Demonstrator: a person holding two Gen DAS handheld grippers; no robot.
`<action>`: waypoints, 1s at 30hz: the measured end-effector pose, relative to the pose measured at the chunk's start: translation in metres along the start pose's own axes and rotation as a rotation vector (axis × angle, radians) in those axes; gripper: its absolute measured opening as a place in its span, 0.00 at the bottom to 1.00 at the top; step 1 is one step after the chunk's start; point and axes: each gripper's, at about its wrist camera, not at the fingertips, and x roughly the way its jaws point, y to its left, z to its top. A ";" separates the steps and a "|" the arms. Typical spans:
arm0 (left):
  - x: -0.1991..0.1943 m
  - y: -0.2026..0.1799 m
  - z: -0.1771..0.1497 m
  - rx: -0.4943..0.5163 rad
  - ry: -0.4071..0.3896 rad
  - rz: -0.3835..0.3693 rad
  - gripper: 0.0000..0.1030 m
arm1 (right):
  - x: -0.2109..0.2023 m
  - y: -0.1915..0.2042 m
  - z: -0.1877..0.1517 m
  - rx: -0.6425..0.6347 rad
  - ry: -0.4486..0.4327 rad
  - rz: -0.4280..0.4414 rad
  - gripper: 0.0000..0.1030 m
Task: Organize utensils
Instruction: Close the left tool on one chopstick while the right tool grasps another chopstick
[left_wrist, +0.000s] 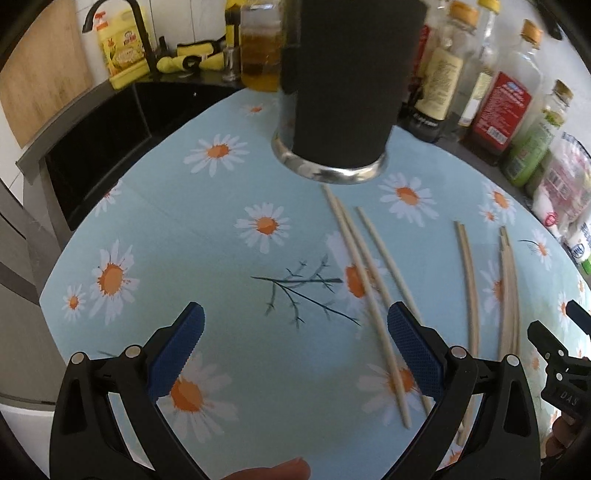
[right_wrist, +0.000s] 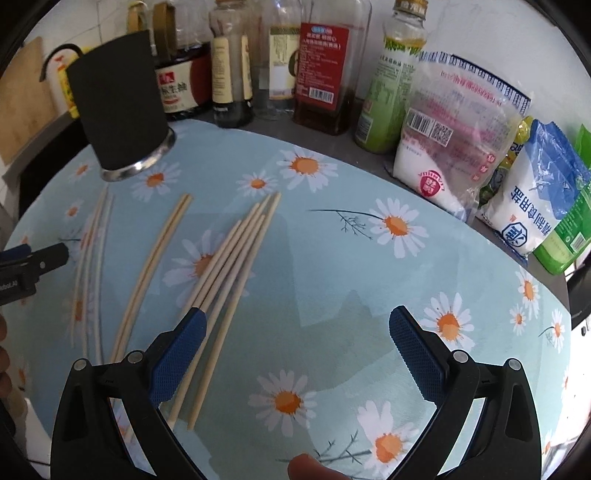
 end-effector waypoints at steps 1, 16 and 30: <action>0.004 0.001 0.002 -0.002 0.008 -0.005 0.94 | 0.003 0.000 0.001 0.005 0.008 0.002 0.92; 0.021 0.000 0.009 -0.035 0.041 0.030 0.96 | 0.033 -0.013 0.007 0.125 0.097 0.002 0.93; 0.015 -0.001 0.000 0.041 0.005 0.033 0.91 | 0.042 -0.013 0.013 0.168 0.130 -0.004 0.92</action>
